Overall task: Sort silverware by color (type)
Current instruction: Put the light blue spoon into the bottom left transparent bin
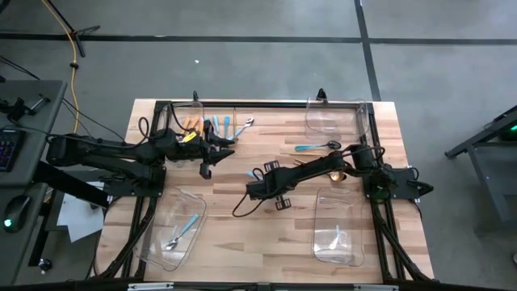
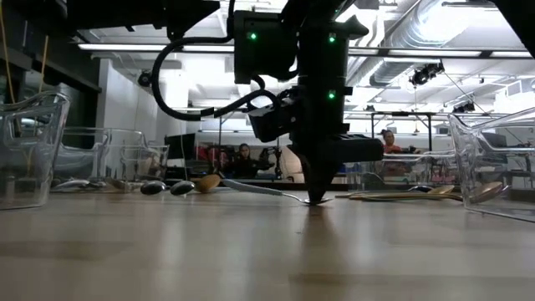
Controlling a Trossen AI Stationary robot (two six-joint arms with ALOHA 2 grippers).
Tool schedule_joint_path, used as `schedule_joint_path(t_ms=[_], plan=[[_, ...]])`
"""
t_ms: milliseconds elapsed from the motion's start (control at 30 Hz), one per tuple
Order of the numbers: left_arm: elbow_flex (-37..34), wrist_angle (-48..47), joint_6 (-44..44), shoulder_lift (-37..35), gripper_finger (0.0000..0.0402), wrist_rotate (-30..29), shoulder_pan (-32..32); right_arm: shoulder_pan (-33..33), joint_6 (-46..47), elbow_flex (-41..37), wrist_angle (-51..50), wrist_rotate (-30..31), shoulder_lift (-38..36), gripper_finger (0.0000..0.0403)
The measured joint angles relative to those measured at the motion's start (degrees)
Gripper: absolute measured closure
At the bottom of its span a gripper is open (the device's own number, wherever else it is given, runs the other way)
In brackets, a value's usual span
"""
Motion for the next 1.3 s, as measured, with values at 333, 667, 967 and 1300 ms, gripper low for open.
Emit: schedule_joint_path(t_ms=[333,667,967,1300], plan=[[0.00,0.00,0.04,0.00,0.0269,-0.64,0.02,-0.50,-1.12,0.02,-0.86,0.19,-0.77,0.0403],[0.00,-0.29,0.13,0.00,0.0269,-0.92,0.02,-2.19,-0.74,0.11,-0.54,-0.28,-7.94,0.0403],[0.00,-1.54,-2.43,0.00,0.0269,-0.89,0.02,-6.96,2.35,-17.20,19.81,-14.58,-22.21,0.0403],[0.00,-1.02,-1.48,0.02,0.0269,-0.88,0.02,-9.80,12.72,-36.92,44.34,-17.27,-34.47,0.0403]])
